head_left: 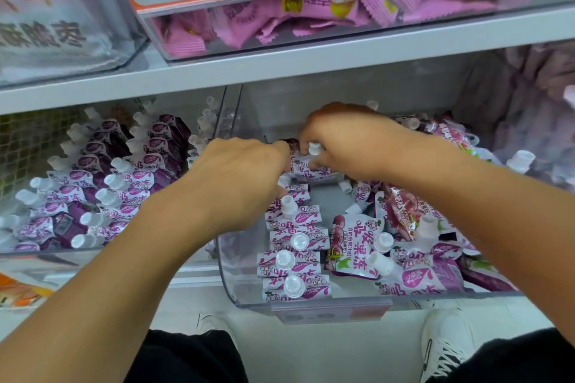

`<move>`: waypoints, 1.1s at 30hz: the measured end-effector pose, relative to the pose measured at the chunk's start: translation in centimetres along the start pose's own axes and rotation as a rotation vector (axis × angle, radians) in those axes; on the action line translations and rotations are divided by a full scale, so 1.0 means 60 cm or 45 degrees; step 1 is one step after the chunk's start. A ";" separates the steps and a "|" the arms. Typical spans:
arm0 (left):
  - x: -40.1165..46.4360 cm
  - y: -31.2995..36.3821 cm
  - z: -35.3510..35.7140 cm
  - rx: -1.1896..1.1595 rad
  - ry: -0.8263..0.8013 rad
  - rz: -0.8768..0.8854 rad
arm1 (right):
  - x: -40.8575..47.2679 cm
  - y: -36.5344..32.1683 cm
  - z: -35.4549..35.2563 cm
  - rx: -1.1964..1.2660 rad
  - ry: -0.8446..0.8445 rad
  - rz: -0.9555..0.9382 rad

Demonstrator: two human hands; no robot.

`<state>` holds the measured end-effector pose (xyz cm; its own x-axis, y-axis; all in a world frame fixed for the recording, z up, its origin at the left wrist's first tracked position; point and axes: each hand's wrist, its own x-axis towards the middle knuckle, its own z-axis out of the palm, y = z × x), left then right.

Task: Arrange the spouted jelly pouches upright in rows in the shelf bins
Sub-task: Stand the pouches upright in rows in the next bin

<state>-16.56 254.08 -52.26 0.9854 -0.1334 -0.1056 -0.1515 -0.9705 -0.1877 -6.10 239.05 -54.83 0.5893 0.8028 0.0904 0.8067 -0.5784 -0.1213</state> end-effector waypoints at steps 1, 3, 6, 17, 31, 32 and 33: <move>0.000 -0.001 0.000 -0.054 -0.005 -0.011 | -0.002 0.003 -0.010 0.069 -0.057 0.012; -0.004 -0.005 -0.005 -0.288 -0.019 -0.070 | -0.009 0.010 -0.026 0.286 -0.170 0.004; -0.013 -0.016 -0.019 -0.688 0.051 -0.138 | -0.029 0.019 -0.045 0.586 -0.410 0.041; -0.034 0.010 -0.014 -0.021 -0.139 0.063 | -0.004 -0.002 -0.043 0.297 -0.143 -0.060; -0.027 -0.004 -0.002 -0.215 -0.026 -0.010 | 0.125 -0.037 0.047 -0.189 -0.410 -0.231; -0.026 -0.005 -0.004 -0.250 -0.030 -0.009 | 0.123 -0.032 0.034 -0.084 -0.436 -0.181; -0.026 -0.007 -0.006 -0.289 -0.031 -0.013 | 0.117 -0.025 0.020 0.061 -0.477 -0.141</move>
<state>-18.00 254.64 -51.67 0.9842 -0.1214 -0.1290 -0.1178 -0.9924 0.0353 -3.21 245.75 -55.17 0.4346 0.8621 -0.2607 0.8560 -0.4853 -0.1780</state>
